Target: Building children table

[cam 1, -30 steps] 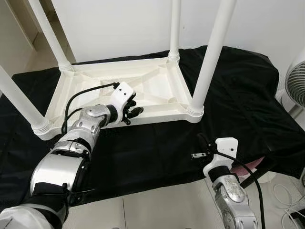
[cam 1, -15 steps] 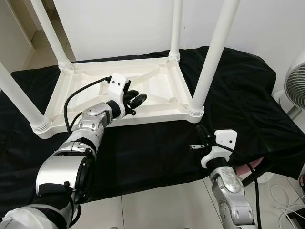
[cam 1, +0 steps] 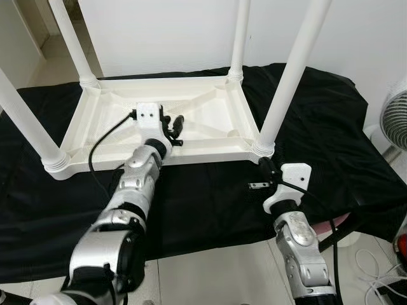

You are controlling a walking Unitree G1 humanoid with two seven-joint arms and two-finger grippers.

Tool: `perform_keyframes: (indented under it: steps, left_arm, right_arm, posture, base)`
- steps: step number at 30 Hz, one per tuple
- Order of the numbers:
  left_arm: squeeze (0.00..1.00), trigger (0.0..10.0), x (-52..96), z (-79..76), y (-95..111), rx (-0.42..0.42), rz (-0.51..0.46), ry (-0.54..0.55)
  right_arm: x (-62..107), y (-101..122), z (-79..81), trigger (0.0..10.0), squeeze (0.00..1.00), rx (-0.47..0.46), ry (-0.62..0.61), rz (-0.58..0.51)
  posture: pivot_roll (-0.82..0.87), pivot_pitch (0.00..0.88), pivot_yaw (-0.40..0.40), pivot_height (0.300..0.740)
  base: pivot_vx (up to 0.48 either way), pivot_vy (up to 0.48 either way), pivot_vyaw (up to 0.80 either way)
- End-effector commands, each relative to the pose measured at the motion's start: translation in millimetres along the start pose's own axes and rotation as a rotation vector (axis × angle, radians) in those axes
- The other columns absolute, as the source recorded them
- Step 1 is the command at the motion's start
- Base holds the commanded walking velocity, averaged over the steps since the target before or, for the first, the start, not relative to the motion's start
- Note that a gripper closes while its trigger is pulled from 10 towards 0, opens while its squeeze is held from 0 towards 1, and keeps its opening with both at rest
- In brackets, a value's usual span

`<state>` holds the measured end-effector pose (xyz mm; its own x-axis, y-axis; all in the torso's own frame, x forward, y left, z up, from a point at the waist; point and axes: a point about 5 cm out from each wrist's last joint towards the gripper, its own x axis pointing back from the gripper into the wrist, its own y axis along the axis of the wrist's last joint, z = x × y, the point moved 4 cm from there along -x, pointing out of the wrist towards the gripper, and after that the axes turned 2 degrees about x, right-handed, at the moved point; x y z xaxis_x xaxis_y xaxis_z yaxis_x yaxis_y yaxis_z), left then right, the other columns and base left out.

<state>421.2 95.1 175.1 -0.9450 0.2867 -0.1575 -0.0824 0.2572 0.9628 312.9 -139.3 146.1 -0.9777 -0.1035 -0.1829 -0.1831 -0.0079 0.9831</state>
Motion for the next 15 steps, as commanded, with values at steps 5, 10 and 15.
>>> perform_keyframes:
  steps: [5,10,15]
  left_arm:
    - [0.0,10.0,3.8,-1.0,17.0,-0.023,-0.106,0.024]
    - [0.0,10.0,16.0,-8.4,18.5,-0.052,-0.148,0.029]
    - [0.0,10.0,31.1,-20.5,19.1,-0.051,-0.163,0.0]
  right_arm:
    - [-7.9,2.4,-4.1,10.0,0.0,0.014,-0.021,-0.019]
    - [-14.4,5.4,-10.6,10.0,0.0,0.03,-0.051,-0.033]
    - [-15.4,3.1,-10.8,10.0,0.0,0.037,-0.051,-0.029]
  posture:
    - [-0.18,0.0,0.011,0.74]
    - [-0.18,0.0,0.004,0.74]
    - [-0.17,0.0,0.007,0.74]
  base:
    - [0.0,0.0,0.0]
    - [0.0,0.0,0.0]
    - [0.0,0.0,0.0]
